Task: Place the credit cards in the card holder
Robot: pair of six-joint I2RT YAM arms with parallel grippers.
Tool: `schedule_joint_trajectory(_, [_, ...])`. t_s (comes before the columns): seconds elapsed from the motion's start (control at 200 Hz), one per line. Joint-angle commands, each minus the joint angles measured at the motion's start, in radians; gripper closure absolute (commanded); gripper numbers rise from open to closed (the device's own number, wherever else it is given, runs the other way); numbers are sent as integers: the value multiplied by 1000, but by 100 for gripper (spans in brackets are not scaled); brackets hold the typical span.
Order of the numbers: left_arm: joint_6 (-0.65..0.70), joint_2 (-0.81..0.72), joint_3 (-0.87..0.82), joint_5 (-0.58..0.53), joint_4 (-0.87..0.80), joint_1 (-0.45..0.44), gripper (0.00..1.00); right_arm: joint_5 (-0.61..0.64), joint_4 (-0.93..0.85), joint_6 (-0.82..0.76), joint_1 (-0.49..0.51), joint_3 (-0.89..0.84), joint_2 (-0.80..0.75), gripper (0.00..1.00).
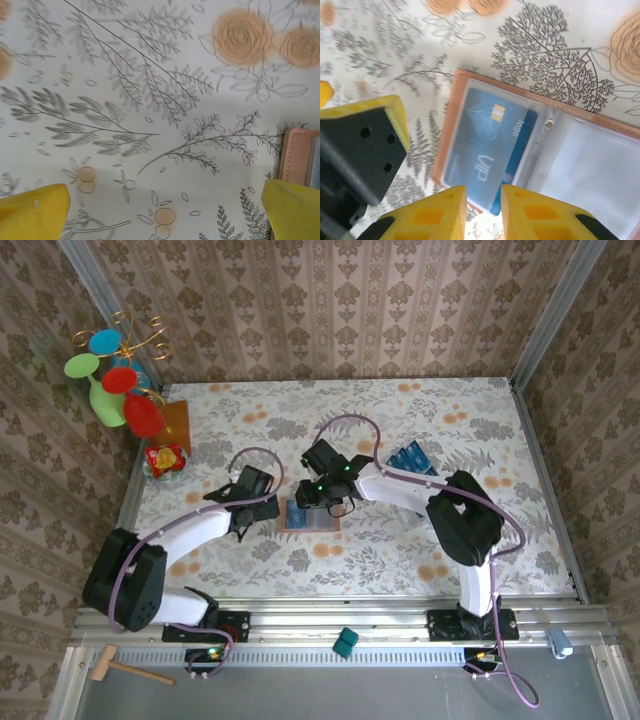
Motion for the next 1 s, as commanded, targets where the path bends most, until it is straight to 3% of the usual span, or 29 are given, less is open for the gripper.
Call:
schedule_joint_trajectory(0.0, [28, -72, -10, -3, -75, 16, 0, 32, -48, -18, -13, -22, -65, 70])
schedule_joint_trajectory(0.125, [32, -149, -26, 31, -91, 20, 0, 53, -56, -30, -30, -76, -107, 63])
schedule_joint_trajectory(0.335, [62, -211, -45, 163, -69, 17, 0, 94, -92, -78, -85, -147, -166, 41])
schedule_joint_trajectory(0.58, [44, -195, -58, 194, -17, -45, 0, 93, -103, -97, -124, -179, -189, 41])
schedule_joint_trajectory(0.685, [30, -167, -56, 176, 4, -96, 0, 87, -100, -94, -123, -168, -175, 47])
schedule_joint_trajectory(0.885, [6, -105, -45, 159, 70, -166, 0, 75, -99, -97, -124, -119, -116, 75])
schedule_joint_trajectory(0.995, [2, -61, -21, 141, 72, -193, 0, 68, -95, -99, -123, -98, -87, 85])
